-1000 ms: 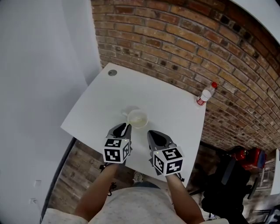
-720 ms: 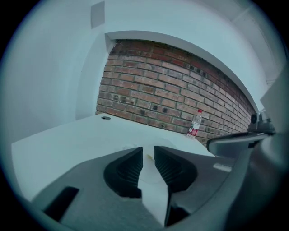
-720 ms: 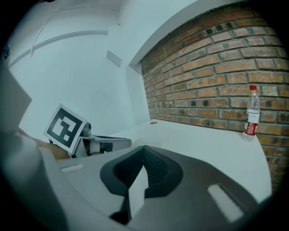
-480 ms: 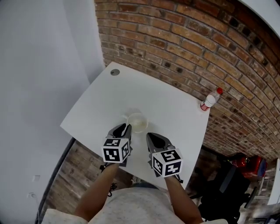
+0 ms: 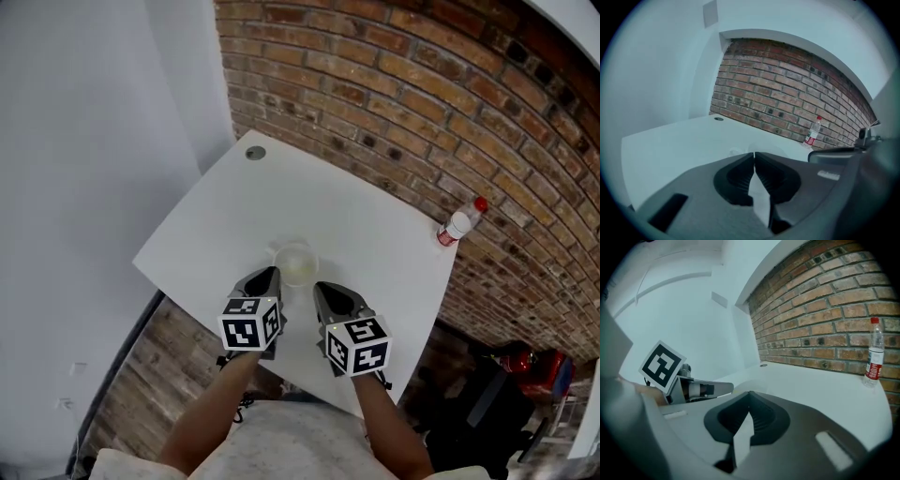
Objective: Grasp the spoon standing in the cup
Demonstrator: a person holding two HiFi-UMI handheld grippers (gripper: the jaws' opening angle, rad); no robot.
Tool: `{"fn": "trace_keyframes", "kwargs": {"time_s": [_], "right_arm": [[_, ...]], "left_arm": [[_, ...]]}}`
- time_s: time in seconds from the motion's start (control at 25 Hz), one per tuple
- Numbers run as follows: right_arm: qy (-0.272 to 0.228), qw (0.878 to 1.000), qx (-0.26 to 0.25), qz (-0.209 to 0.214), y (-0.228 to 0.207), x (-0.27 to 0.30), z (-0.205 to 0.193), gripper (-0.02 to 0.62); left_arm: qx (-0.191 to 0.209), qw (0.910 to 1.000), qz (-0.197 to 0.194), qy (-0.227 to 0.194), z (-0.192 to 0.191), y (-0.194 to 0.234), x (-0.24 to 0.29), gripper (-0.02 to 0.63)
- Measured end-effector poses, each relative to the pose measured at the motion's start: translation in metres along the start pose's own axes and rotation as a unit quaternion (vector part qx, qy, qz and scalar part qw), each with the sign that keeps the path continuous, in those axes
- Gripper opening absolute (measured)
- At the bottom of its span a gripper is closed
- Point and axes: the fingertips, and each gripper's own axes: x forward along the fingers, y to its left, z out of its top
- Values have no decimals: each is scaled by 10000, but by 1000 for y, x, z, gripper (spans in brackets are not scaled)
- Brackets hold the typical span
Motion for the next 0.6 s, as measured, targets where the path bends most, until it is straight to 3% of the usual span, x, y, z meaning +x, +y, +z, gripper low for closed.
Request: {"fn": "trace_keyframes", "kwargs": {"time_s": [0.6], "right_arm": [[-172,9998,-19,112,9,5,14,7]], "left_arm": [[254,9993,-235,-143,17,-7,-11,8]]}}
